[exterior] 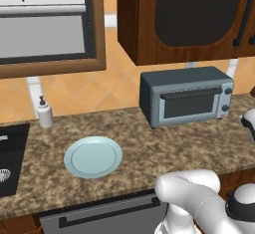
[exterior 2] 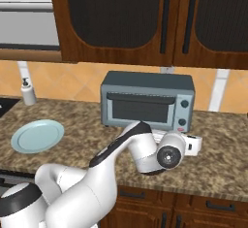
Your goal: Pick up the kebab skewer and baguette bread, and place them inside the toaster oven. Close the toaster oven door and start by setting the timer.
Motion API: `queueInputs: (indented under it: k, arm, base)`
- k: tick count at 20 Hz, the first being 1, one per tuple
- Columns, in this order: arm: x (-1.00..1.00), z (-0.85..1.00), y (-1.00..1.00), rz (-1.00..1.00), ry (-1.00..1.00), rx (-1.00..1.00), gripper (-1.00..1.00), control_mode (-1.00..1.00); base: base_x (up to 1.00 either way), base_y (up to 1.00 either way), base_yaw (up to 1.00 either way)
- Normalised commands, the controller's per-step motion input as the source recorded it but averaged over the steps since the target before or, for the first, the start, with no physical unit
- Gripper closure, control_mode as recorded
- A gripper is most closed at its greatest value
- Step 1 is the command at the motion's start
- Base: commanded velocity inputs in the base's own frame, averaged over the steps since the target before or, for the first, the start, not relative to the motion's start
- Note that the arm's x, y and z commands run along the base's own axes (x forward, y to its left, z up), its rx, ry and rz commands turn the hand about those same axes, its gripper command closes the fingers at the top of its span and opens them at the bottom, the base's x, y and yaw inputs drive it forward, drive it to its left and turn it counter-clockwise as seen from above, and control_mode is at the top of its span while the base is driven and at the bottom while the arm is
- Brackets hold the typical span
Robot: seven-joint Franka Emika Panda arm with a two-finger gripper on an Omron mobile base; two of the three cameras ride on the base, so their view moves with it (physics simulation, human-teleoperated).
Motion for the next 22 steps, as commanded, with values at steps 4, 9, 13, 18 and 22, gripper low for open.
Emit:
queueInputs:
  k: [4, 9, 13, 18, 22]
  arm:
    - [0.00, 0.00, 0.00, 0.00, 0.00, 0.00, -1.00, 1.00]
    - [0.00, 0.00, 0.00, 0.00, 0.00, 0.00, -1.00, 1.00]
    - [0.01, 0.00, 0.01, 0.00, 0.00, 0.00, -1.00, -1.00]
    - [0.00, -0.34, 0.09, 0.00, 0.00, 0.00, -1.00, -1.00]
    - [-0.02, -0.42, 0.00, 0.00, -0.02, 0.00, -1.00, -1.00]
  base:
    - [0.00, -0.07, 0.00]
    - [0.00, 0.00, 0.00]
    - [0.00, 0.00, 0.00]
    - [0.00, 0.00, 0.00]
    - [0.00, 0.00, 0.00]
